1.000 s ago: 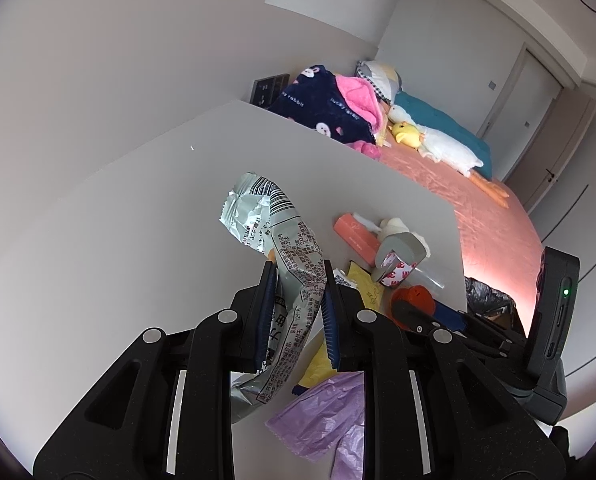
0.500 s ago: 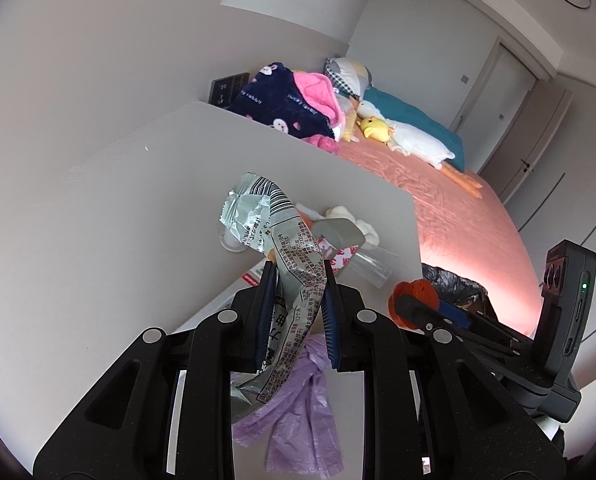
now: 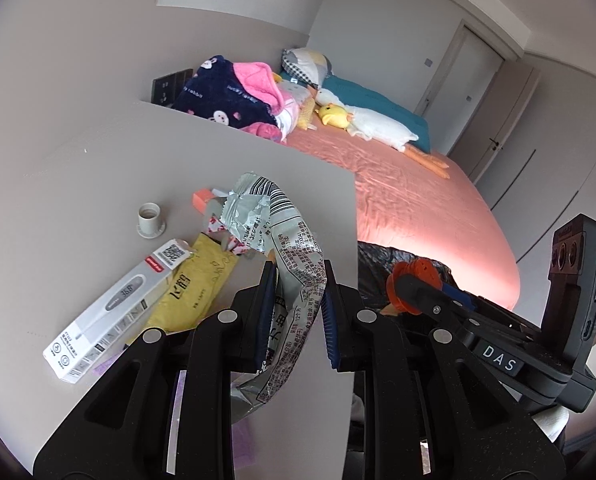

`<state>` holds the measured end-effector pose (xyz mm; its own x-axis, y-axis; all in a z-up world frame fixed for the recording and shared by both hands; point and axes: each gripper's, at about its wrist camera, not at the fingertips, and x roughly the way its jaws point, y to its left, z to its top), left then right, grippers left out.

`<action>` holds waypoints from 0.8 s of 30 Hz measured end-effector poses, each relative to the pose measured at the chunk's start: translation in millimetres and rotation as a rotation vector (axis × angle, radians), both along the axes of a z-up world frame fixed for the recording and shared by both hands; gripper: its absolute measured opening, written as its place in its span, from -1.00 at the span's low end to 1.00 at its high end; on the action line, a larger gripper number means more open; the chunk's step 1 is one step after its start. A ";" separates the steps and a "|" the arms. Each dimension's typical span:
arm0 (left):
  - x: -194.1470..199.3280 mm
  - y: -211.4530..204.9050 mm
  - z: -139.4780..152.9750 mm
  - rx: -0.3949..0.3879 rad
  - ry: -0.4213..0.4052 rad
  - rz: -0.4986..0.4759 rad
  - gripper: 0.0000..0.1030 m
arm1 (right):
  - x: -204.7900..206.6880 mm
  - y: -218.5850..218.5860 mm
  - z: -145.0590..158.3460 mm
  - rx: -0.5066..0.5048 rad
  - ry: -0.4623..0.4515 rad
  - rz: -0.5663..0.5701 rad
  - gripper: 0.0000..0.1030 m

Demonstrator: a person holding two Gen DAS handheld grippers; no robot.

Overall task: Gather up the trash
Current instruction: 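Carry the wrapper and red lid over the trash bin and open both tools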

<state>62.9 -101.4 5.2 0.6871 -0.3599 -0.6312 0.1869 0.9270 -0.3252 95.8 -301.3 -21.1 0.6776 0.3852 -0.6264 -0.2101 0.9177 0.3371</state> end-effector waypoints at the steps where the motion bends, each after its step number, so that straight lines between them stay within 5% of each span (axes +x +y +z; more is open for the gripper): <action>1: -0.6 -3.8 0.6 -0.001 -0.001 -0.007 -0.58 | -2.1 -3.5 1.6 0.000 -0.003 -0.006 -0.14; 24: 7.8 -94.5 3.2 0.011 0.002 -0.202 -0.58 | -26.1 -97.2 8.5 0.009 -0.022 -0.188 -0.14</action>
<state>70.7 -196.0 8.4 0.6003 -0.4828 -0.6376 0.3683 0.8745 -0.3155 69.6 -398.5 -12.6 0.7517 0.2560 -0.6078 -0.0429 0.9386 0.3423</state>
